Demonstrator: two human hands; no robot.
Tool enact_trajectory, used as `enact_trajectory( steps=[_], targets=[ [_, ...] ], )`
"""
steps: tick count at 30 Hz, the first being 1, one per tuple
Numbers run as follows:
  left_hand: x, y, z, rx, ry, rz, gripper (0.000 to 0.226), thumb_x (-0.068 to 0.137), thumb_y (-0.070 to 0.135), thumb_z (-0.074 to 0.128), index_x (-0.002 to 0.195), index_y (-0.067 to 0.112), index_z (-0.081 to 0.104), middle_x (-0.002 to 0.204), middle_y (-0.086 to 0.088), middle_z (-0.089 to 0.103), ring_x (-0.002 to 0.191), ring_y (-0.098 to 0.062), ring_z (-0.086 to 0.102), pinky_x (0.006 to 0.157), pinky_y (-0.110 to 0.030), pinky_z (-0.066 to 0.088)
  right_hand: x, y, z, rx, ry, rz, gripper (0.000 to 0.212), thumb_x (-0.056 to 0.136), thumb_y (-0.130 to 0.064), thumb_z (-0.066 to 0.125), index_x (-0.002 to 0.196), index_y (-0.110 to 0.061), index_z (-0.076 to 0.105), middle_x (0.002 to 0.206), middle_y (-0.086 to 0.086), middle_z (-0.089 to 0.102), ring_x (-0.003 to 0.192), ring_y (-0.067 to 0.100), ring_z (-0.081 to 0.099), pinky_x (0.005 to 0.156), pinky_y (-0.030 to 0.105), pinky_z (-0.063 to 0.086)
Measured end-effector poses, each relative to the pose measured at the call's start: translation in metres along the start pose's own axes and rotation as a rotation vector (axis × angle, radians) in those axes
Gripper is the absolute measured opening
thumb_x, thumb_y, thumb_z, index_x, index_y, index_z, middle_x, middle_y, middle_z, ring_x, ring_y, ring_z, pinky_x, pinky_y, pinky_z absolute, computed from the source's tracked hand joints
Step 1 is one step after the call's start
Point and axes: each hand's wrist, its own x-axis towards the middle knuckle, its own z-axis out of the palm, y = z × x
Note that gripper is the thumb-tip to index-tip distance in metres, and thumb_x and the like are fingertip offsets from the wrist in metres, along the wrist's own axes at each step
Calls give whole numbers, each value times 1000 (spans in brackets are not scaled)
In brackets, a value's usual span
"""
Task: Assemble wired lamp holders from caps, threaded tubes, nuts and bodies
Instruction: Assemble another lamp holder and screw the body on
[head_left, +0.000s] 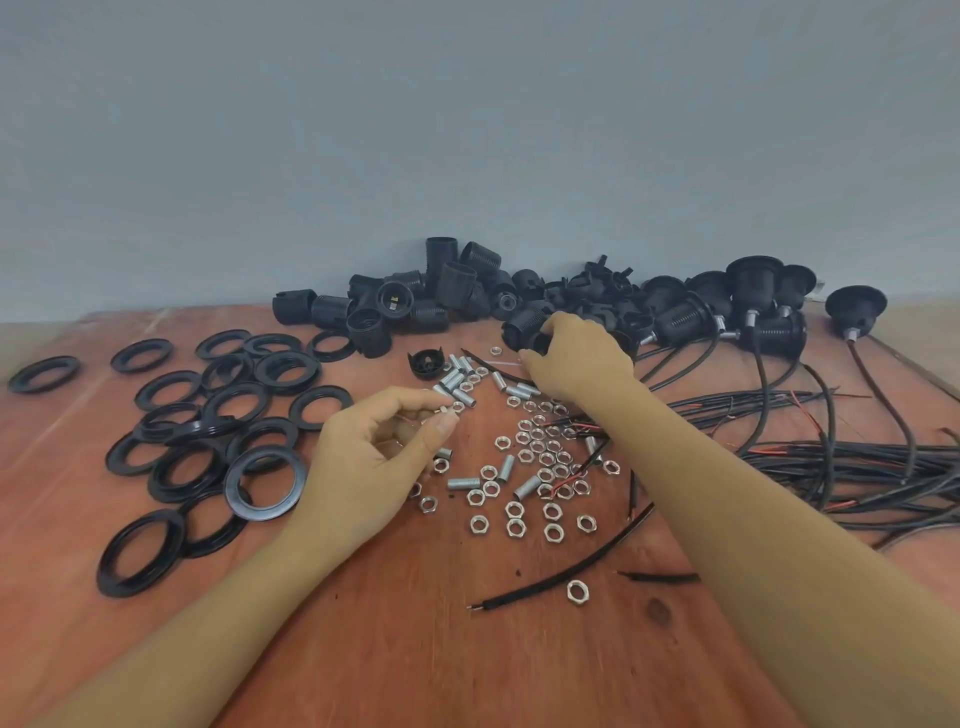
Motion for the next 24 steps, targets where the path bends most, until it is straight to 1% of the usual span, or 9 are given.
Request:
enact_trajectory(
  steps=[2,4,6,9,12,14,17,20,24],
  targets=[
    [0,0,0,0,1,2,17,79,32,67,93,23,72,72,6,68,51,-12,61,53,-19,50,-4,-4,4,-95,63,-28,43,94,-40,58,130,-17,50,126,13,56,113,35,56,79,40,44],
    [-1,1,0,9,-2,11,17,81,31,66,94,23,72,68,2,66,50,-11,61,53,-18,49,-12,-6,5,-108,160,-76,37,95,-33,56,128,-17,52,122,11,58,110,33,57,73,37,39],
    [-1,0,0,20,-10,30,16,85,27,65,98,23,73,70,0,63,50,-11,61,53,-17,48,-22,-4,2,-29,260,-136,39,95,-33,54,131,-18,52,120,9,59,111,31,56,76,37,43],
    [-1,-1,0,14,-25,40,21,90,22,61,108,23,72,79,5,62,51,-13,61,53,-17,48,-37,1,-6,116,301,-246,44,94,-35,56,134,-19,52,120,7,62,114,29,54,90,41,48],
    [-1,0,2,1,-33,52,28,90,26,56,114,21,70,86,12,62,52,-12,60,53,-16,48,-58,4,-12,243,300,-360,40,92,-35,61,129,-23,56,118,1,63,111,19,55,93,24,39],
    [-1,1,3,-9,-32,59,28,90,26,57,115,20,70,84,11,64,52,-10,60,53,-14,47,-74,4,-12,433,193,-417,32,89,-34,68,119,-29,60,109,-6,64,96,4,60,82,12,42],
    [-2,2,3,-38,-24,42,26,89,26,60,113,22,69,69,6,68,50,-8,60,51,-15,47,-92,4,-8,761,-90,-418,29,85,-30,74,112,-30,65,96,-8,69,79,2,66,71,18,53],
    [-2,3,3,-29,-26,49,20,87,25,62,104,20,70,58,0,65,47,-10,58,50,-15,46,-98,6,-1,858,-137,-422,36,82,-25,79,116,-24,66,98,-4,71,77,11,70,72,28,59],
    [-2,5,3,-45,-36,56,16,86,21,61,98,18,71,59,4,66,46,-6,58,48,-13,45,-99,9,4,952,-162,-406,40,79,-19,82,116,-20,66,98,-3,73,76,22,72,74,32,61]
  ],
)
